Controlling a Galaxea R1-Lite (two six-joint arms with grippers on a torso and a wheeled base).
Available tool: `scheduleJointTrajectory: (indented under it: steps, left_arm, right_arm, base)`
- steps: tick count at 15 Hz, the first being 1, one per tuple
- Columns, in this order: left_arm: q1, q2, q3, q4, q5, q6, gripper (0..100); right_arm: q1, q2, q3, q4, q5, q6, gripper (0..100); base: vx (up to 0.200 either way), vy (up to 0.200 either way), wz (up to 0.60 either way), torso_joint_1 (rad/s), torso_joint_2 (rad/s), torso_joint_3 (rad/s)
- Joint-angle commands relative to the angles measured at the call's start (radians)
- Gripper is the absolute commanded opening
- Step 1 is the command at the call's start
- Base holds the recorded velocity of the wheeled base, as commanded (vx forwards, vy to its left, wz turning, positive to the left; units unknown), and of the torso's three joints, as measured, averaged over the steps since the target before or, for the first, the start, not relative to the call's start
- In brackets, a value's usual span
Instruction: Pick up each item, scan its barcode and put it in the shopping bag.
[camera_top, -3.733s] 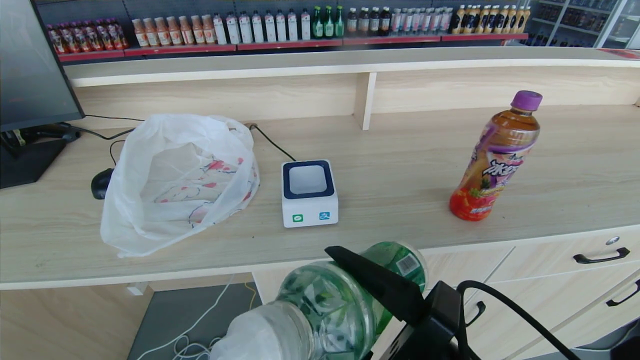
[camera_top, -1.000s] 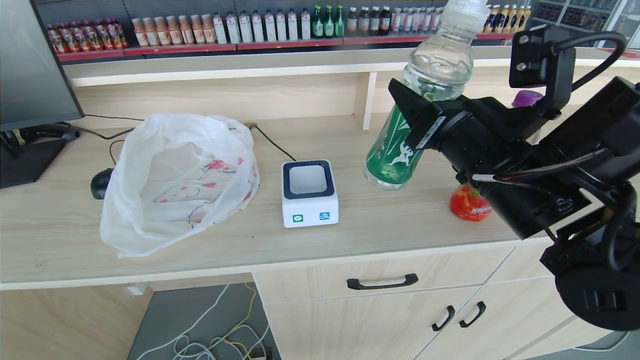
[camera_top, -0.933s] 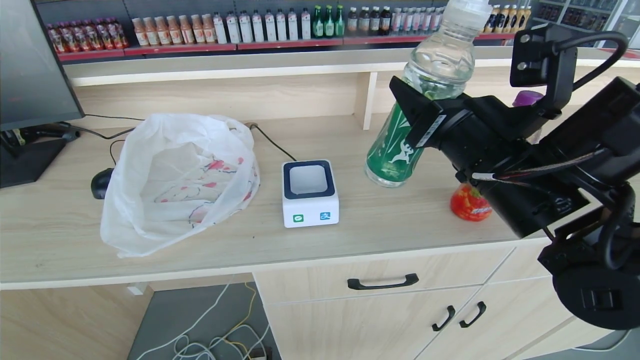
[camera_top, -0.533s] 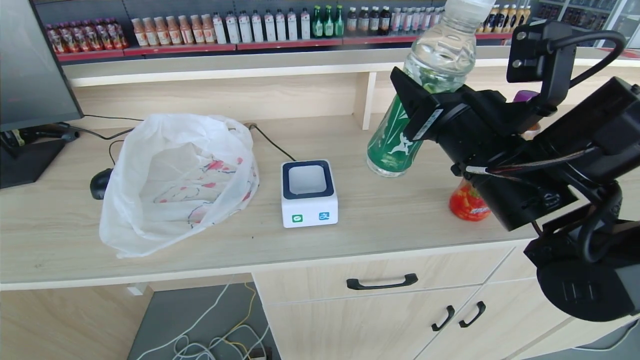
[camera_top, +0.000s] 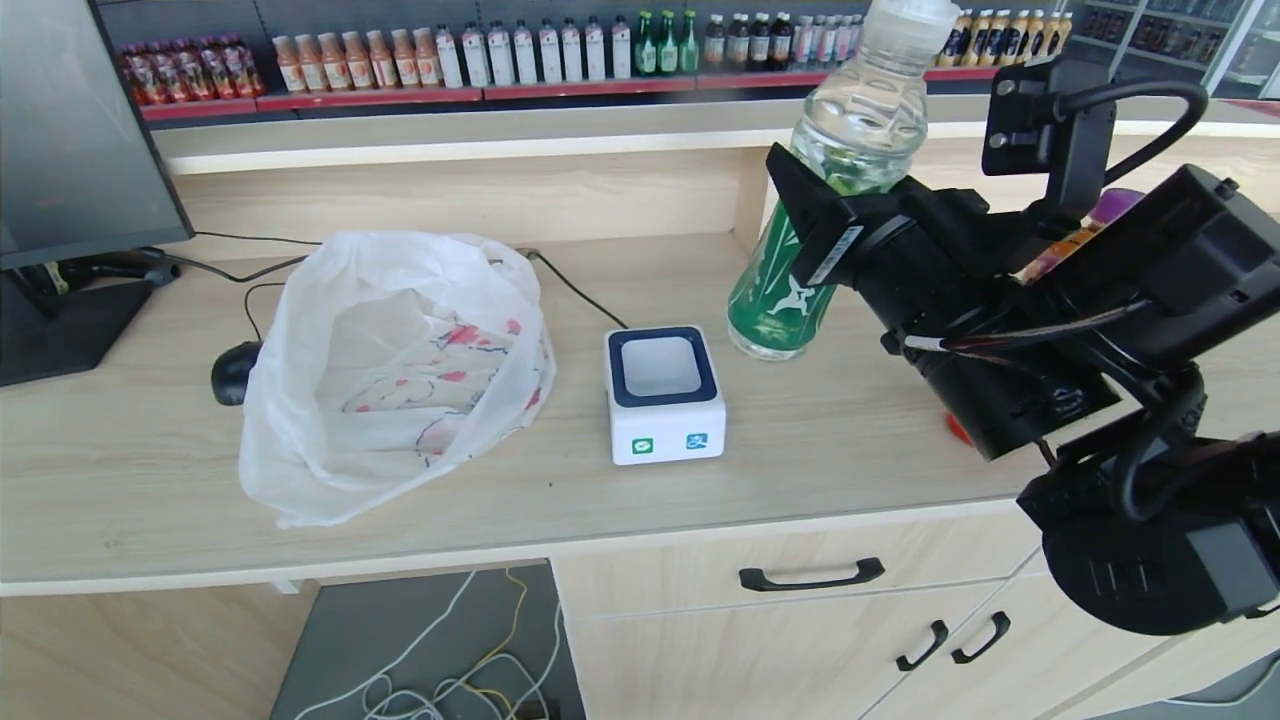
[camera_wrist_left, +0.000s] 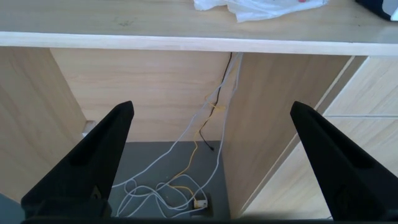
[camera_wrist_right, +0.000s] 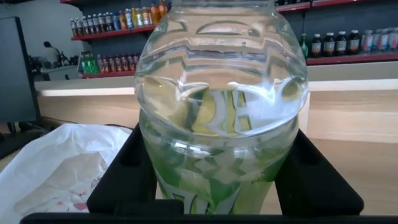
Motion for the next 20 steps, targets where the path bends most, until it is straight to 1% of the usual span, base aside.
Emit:
scheduleJointTrajectory:
  steps: [1,8,10,13,16,18,19,20]
  left_arm:
    - [0.001,0.0,0.0,0.0,0.0,0.001,100]
    - [0.001,0.0,0.0,0.0,0.0,0.001,100]
    - [0.001,0.0,0.0,0.0,-0.002,0.001,100]
    - [0.001,0.0,0.0,0.0,0.0,0.001,100]
    - [0.001,0.0,0.0,0.0,-0.002,0.001,100]
    - [0.001,0.0,0.0,0.0,0.0,0.001,100]
    - [0.001,0.0,0.0,0.0,0.0,0.001,100]
    - [0.001,0.0,0.0,0.0,-0.002,0.001,100]
  right_arm:
    - [-0.002,-0.002,0.001,-0.001,-0.003,-0.001,0]
    - [0.008,0.001,0.001,-0.007,-0.003,-0.014,0]
    - [0.04,0.004,0.002,-0.007,-0.003,-0.021,0]
    - [0.118,0.038,-0.005,-0.004,-0.003,-0.03,0]
    - [0.196,0.075,-0.09,0.042,-0.013,-0.008,0]
    - [0.199,0.116,-0.183,0.057,-0.07,0.051,0]
    - [0.201,0.119,-0.212,0.066,-0.101,0.09,0]
    - [0.201,0.114,-0.216,0.082,-0.105,0.128,0]
  base:
    - [0.0,0.0,0.0,0.0,0.0,0.0]
    - [0.0,0.0,0.0,0.0,0.0,0.0]
    - [0.0,0.0,0.0,0.0,0.0,0.0]
    - [0.0,0.0,0.0,0.0,0.0,0.0]
    - [0.0,0.0,0.0,0.0,0.0,0.0]
    - [0.0,0.0,0.0,0.0,0.0,0.0]
    - [0.0,0.0,0.0,0.0,0.0,0.0]
    - [0.0,0.0,0.0,0.0,0.0,0.0]
